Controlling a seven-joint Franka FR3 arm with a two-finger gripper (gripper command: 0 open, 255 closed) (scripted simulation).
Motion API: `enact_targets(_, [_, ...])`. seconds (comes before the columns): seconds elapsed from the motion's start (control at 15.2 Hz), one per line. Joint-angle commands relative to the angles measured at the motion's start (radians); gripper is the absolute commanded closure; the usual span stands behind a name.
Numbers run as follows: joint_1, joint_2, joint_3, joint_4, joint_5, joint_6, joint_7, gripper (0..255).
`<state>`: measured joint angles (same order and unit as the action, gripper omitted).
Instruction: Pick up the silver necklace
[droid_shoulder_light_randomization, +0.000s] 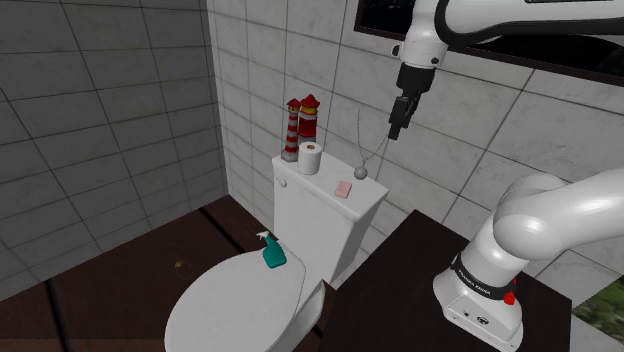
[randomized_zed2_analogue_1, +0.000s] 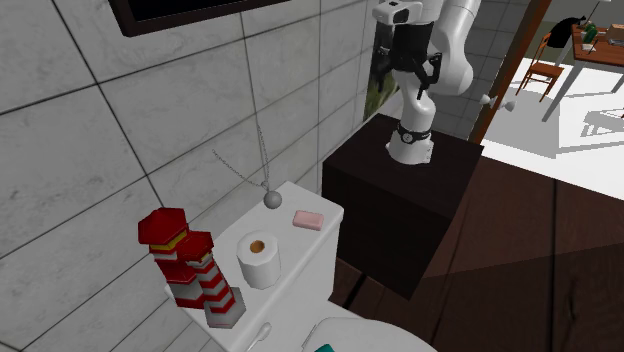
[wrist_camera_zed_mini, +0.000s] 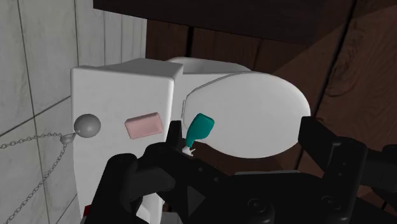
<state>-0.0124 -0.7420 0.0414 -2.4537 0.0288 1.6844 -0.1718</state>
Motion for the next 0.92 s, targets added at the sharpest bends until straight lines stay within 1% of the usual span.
enact_targets(0.0, [0.0, 0.0, 0.0, 0.0, 0.0, 0.0, 0.0, 0])
enact_targets(0.4, [-0.032, 0.066, -0.106, -0.088, -0.071, 0.188, -0.161, 0])
enact_targets(0.86, [-0.059, 0.232, -0.236, -0.115, -0.124, 0.423, -0.349, 0])
